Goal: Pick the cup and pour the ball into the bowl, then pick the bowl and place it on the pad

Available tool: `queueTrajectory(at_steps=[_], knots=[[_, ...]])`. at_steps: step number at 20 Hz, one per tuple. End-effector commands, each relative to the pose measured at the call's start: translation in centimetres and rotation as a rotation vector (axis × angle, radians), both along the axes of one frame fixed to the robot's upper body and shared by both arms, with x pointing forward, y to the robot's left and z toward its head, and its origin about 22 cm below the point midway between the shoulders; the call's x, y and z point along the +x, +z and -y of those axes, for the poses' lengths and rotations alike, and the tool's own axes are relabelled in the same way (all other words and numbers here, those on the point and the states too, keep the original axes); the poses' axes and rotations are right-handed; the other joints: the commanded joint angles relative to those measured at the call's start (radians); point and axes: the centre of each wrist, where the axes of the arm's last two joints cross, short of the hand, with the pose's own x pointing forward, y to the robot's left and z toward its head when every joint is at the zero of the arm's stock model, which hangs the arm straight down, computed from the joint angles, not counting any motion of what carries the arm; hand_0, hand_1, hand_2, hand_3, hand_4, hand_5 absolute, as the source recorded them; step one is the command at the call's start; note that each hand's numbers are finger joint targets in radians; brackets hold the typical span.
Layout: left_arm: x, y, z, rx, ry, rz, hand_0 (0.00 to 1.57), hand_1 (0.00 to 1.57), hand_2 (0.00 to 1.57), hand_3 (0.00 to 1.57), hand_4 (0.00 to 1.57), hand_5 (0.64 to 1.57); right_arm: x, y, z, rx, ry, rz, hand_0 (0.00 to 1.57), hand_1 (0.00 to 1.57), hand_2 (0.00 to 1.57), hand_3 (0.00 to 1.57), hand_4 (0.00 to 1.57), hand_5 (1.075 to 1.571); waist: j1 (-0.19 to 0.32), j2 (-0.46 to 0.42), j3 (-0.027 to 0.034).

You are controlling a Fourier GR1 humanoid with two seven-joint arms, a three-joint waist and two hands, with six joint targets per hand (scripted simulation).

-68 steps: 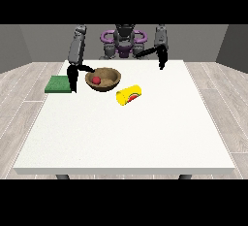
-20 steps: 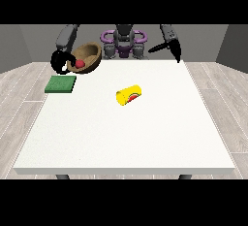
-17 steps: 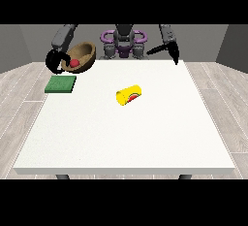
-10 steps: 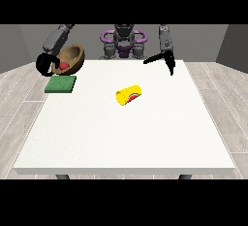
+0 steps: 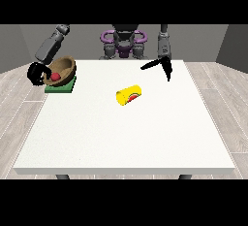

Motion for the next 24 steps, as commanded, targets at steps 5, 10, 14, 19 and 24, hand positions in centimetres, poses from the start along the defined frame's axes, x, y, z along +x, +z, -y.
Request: queueTrajectory(at_steps=[5, 10, 14, 19, 24], knots=[[-2.6, 3.8, 2.4, 0.010, -0.019, 0.096, 0.00, 0.00, 0.00, 0.00, 0.00, 1.564, -0.8, 6.2, 4.1, -0.065, -0.059, 0.087, 1.57, 1.57, 1.57, 0.00, 1.03, 1.569, 0.022, 0.087, 0.0007], [-4.0, 3.8, 2.0, 0.000, 0.007, 0.075, 0.00, 0.00, 0.00, 0.00, 0.00, 1.563, -0.7, 3.1, 3.0, 0.003, -0.034, 0.070, 1.57, 1.57, 1.57, 0.21, 1.01, 1.571, -0.013, 0.057, -0.0004], [-3.3, 1.9, 0.7, -0.011, -0.009, -0.009, 0.00, 0.00, 0.00, 0.00, 0.00, 1.566, -1.3, 4.8, 4.3, 0.047, -0.046, -0.002, 1.57, 1.57, 1.57, 0.00, 0.76, 1.568, -0.009, -0.023, -0.0022], [-2.6, 1.4, 0.9, -0.028, 0.017, -0.042, 0.00, 0.00, 0.00, 0.00, 0.00, 1.566, -0.8, 1.2, 2.1, 0.002, 0.007, -0.086, 1.57, 1.57, 1.57, 1.08, 0.74, 1.570, -0.037, -0.054, -0.0021], [-3.8, 3.4, 1.0, -0.036, -0.022, 0.002, 0.00, 0.00, 0.00, 0.00, 0.00, 1.567, -1.4, -0.6, 1.8, -0.068, 0.016, -0.087, 1.57, 1.57, 1.57, 1.01, 0.69, 1.567, -0.009, -0.001, -0.0008]])
